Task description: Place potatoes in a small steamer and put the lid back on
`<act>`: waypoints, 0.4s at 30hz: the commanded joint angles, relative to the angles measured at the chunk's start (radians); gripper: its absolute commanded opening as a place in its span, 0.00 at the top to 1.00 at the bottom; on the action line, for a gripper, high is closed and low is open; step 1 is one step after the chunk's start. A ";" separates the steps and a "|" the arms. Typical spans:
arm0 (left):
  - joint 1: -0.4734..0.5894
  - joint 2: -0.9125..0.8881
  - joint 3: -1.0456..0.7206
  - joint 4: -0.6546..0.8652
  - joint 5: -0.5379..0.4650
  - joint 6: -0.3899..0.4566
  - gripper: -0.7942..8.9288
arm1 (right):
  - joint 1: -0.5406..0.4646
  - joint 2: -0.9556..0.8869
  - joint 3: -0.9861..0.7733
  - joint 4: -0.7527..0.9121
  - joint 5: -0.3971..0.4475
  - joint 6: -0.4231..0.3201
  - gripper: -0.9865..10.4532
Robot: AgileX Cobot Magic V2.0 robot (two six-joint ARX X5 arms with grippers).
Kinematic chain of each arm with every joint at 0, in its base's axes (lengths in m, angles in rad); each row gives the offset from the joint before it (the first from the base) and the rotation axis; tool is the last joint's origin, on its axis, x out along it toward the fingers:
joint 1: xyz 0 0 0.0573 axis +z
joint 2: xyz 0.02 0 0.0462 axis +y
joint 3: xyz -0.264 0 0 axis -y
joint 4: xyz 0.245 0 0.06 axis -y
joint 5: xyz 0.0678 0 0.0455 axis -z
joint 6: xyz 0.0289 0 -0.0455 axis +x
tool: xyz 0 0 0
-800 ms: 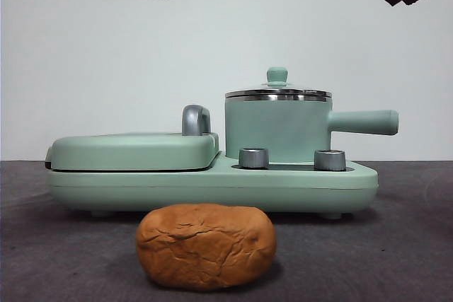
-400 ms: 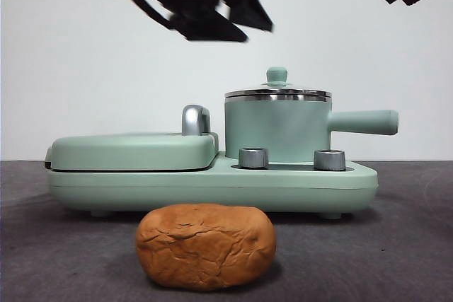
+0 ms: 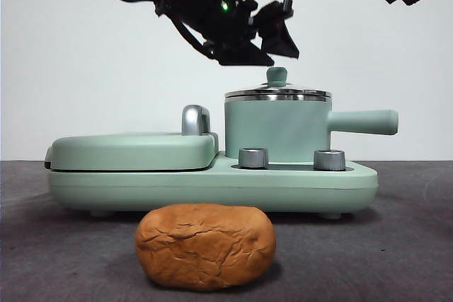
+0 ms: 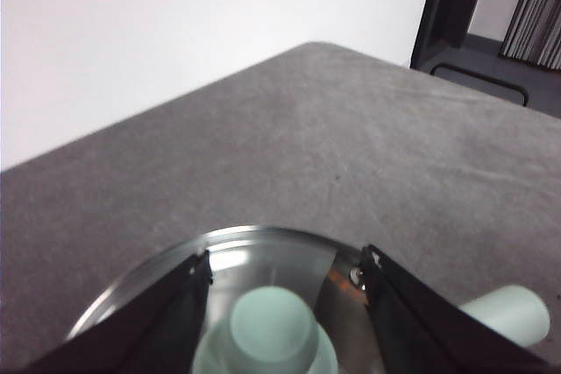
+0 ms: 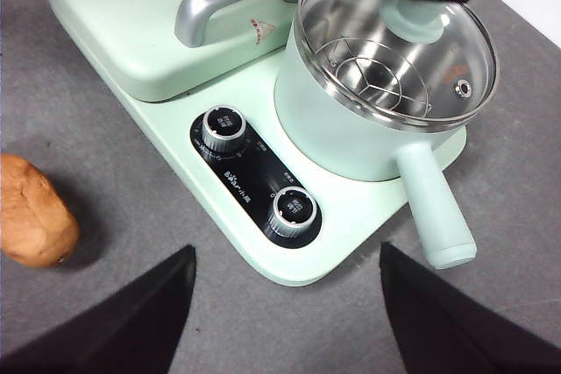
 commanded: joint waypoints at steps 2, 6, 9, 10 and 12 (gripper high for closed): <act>-0.010 0.039 0.025 0.007 -0.003 -0.001 0.63 | 0.005 0.006 0.021 0.010 -0.002 0.018 0.63; -0.010 0.045 0.025 -0.002 -0.021 0.008 0.63 | 0.005 0.006 0.021 0.010 -0.002 0.032 0.62; -0.009 0.047 0.025 -0.023 -0.043 0.008 0.63 | 0.005 0.006 0.021 0.010 -0.002 0.037 0.63; -0.008 0.047 0.025 -0.027 -0.043 0.010 0.63 | 0.005 0.006 0.021 0.010 -0.002 0.037 0.62; -0.008 0.051 0.025 -0.031 -0.043 0.029 0.63 | 0.005 0.006 0.021 0.010 -0.002 0.037 0.62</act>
